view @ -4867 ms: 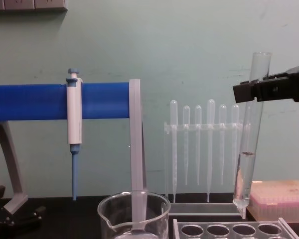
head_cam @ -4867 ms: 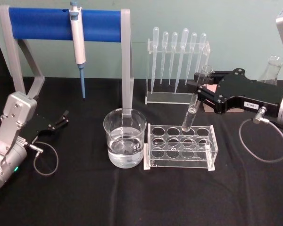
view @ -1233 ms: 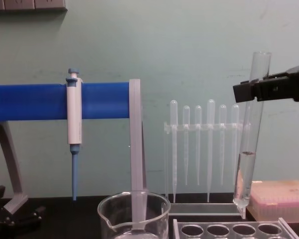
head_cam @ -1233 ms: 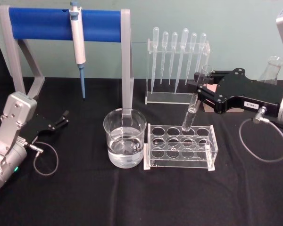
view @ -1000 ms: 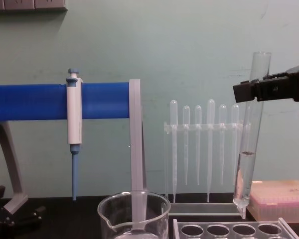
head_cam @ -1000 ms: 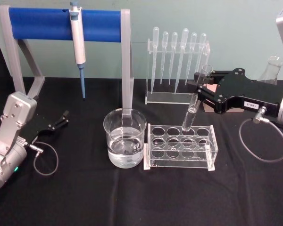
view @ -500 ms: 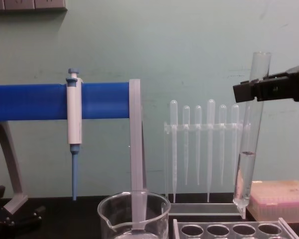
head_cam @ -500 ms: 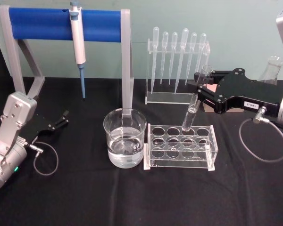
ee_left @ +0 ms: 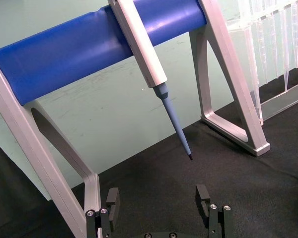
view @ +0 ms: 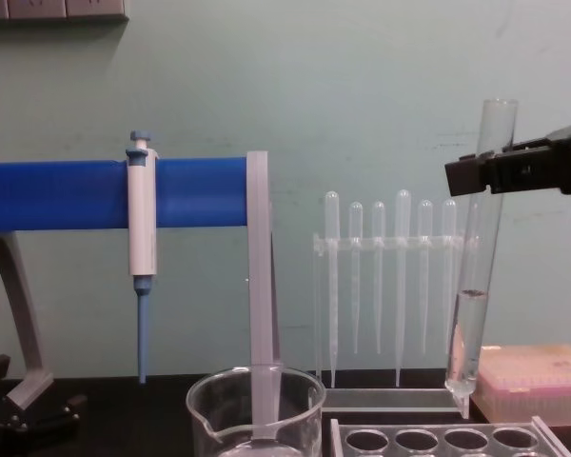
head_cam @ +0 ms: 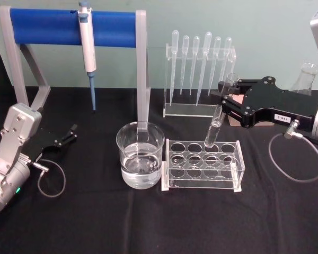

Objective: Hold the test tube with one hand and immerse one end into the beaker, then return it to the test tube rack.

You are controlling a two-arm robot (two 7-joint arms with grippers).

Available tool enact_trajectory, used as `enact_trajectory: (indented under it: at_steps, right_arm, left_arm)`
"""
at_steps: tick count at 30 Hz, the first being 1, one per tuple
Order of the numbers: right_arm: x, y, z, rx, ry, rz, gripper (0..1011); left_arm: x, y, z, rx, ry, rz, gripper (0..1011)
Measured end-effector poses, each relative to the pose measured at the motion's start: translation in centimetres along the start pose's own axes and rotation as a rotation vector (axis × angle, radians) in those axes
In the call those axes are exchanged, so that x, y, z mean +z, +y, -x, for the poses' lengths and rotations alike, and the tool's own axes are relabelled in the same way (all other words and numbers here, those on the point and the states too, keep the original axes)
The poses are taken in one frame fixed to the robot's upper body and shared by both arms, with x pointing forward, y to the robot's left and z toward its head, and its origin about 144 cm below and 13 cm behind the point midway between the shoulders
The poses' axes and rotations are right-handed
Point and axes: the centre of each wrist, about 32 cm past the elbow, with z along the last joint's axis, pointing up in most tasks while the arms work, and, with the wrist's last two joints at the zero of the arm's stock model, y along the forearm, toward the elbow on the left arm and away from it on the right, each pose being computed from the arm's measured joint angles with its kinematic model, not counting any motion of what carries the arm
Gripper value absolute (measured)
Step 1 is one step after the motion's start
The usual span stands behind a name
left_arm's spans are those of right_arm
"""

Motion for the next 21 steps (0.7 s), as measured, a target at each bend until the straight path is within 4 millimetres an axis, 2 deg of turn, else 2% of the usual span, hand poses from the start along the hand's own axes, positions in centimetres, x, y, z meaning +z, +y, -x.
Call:
enact_trajectory:
  at_steps: [21]
  right_arm:
    - [0.0,0.0,0.0,0.0,0.0,0.0,241]
  left_arm:
    - [0.0,0.0,0.0,0.0,0.0,0.0,1000]
